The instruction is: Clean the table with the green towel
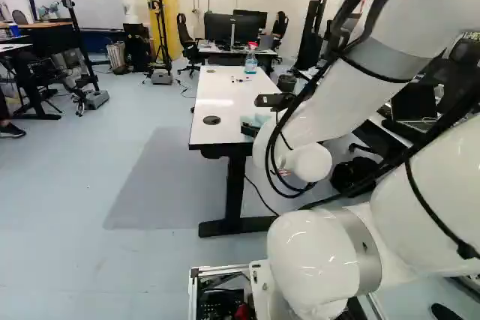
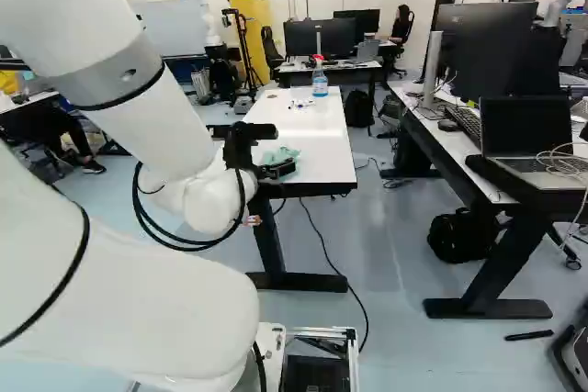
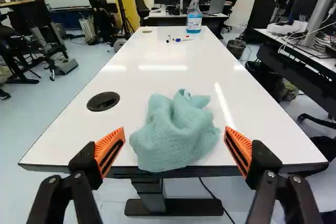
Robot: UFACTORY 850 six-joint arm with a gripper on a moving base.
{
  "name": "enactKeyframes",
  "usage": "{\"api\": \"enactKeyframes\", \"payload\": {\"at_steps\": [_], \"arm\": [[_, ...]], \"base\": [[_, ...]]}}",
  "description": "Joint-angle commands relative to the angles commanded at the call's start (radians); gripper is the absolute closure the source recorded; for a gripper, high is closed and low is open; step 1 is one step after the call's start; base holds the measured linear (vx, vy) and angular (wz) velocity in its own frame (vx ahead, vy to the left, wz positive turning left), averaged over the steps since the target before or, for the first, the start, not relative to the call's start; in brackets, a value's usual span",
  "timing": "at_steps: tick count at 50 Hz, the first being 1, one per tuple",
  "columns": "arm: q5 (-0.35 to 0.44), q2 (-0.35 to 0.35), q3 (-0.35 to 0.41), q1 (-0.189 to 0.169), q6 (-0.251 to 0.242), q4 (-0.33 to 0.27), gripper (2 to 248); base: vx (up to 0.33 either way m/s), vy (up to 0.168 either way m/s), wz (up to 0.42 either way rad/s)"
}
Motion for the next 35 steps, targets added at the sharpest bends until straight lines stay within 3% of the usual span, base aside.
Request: {"api": "enactKeyframes", "payload": {"at_steps": [35], "arm": [[0.015, 0.0, 0.008, 0.0, 0.0, 0.0, 3]], "base": [[0.0, 0.0, 0.0]]}}
